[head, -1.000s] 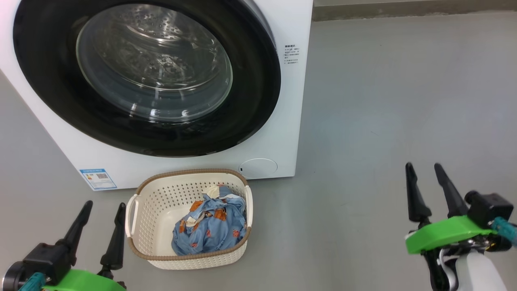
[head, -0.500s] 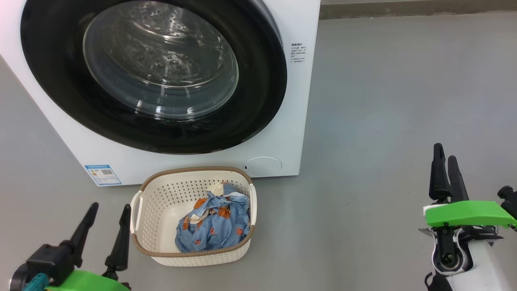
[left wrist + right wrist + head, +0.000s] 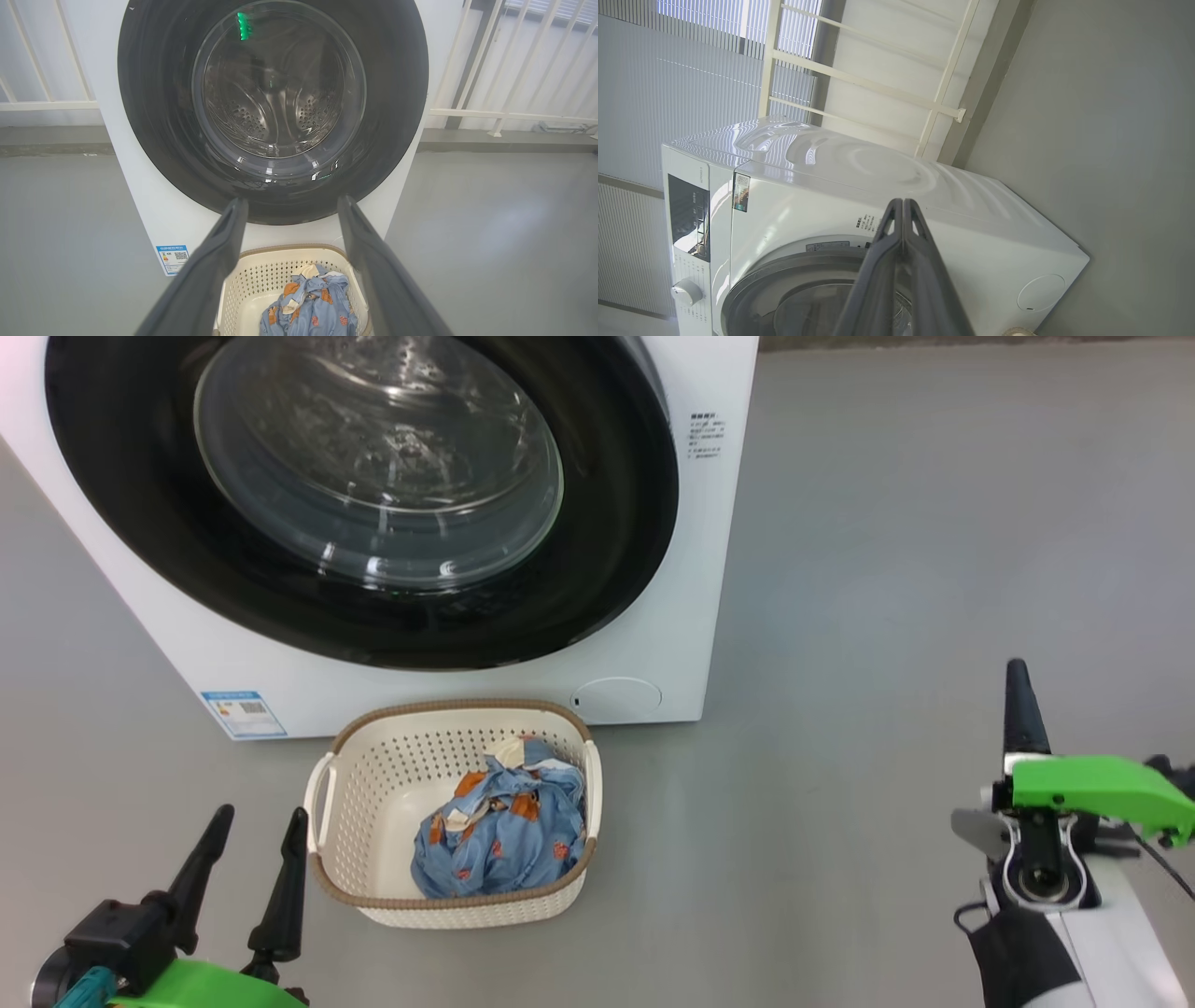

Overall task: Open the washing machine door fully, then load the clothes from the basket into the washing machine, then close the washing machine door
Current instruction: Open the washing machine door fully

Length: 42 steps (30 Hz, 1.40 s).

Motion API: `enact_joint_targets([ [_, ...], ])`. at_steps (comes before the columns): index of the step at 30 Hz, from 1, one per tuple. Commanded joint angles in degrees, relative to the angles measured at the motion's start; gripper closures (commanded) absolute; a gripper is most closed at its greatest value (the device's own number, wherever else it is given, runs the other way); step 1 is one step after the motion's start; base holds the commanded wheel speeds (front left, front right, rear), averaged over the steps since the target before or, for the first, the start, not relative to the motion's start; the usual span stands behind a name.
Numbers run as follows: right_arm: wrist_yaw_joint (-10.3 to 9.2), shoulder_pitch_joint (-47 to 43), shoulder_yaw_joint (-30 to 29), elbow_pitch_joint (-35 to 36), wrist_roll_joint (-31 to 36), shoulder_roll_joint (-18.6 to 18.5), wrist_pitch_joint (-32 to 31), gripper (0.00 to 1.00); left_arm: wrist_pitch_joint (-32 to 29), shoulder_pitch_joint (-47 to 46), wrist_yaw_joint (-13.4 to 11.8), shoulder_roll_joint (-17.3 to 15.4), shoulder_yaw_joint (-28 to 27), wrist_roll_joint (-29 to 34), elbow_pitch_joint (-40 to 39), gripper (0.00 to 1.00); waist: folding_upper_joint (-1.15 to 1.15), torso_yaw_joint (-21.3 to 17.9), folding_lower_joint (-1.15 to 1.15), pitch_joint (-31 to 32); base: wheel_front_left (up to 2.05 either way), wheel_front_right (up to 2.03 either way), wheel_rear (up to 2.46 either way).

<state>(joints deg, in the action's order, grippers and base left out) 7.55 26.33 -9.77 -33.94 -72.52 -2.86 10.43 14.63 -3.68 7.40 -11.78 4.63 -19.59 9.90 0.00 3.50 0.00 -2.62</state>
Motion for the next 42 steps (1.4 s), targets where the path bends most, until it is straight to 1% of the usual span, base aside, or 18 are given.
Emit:
enact_joint_targets([
  [1, -0.06, 2.88, 1.56, 1.04, -0.86, -0.02, -1.05, 1.0, 0.37, -2.25, 0.09, -1.43, -1.94, -0.57, -1.44, 0.0, 0.0, 0.32, 0.0, -0.88, 0.0, 0.0, 0.0],
  [5, -0.06, 6.03, 1.3, 0.13, -2.78, -0.04, -4.94, 1.0, 0.37, -2.98, 0.09, -1.7, -1.39, -1.19, -1.63, 0.0, 0.0, 0.85, 0.0, -2.59, 0.0, 0.0, 0.0],
  [9, -0.06, 9.4, 1.09, -1.64, -4.16, -0.65, -10.26, 1.0, 0.37, -3.89, 0.09, -2.09, -0.71, -1.78, -1.88, 0.0, 0.0, 1.59, 0.0, -4.15, 0.0, 0.0, 0.0],
  [16, -0.06, 15.12, 0.21, -4.0, -4.02, -2.75, -16.2, 1.0, 0.37, -5.37, 0.09, -2.96, 0.0, -2.85, -2.19, 0.0, 0.0, 3.05, 0.0, -6.74, 0.0, 0.0, 0.0],
  [23, -0.06, 20.81, -0.4, -4.05, -4.13, -3.42, -22.7, 1.0, 0.37, -6.73, 0.09, -3.66, -0.15, -3.73, -3.34, 0.0, 0.0, 4.14, 0.0, -10.02, 0.0, 0.0, 0.0],
  [28, -0.06, 25.01, -1.32, -2.28, -3.84, -3.68, -25.68, 1.0, 0.37, -8.24, 0.09, -4.02, 0.42, -4.25, -4.05, 0.0, 0.0, 5.15, 0.0, -12.98, 0.0, 0.0, 0.0],
  [33, -0.06, 29.05, -2.69, -0.8, -2.78, -3.65, -27.09, 1.0, 0.37, -10.51, 0.09, -4.0, 0.82, -4.87, -5.07, 0.0, 0.0, 6.24, 0.0, -16.26, 0.0, 0.0, 0.0],
  [35, -0.06, 29.93, -2.81, -0.8, -2.42, -3.49, -27.47, 1.0, 0.37, -10.92, 0.09, -4.02, 0.83, -5.05, -5.24, 0.0, 0.0, 6.43, 0.0, -16.94, 0.0, 0.0, 0.0],
  [42, -0.06, 37.36, -3.95, -2.8, 0.95, -2.79, -31.18, 1.0, 0.37, -13.36, 0.09, -3.9, 1.36, -6.2, -5.89, 0.0, 0.0, 8.0, 0.0, -20.62, 0.0, 0.0, 0.0],
])
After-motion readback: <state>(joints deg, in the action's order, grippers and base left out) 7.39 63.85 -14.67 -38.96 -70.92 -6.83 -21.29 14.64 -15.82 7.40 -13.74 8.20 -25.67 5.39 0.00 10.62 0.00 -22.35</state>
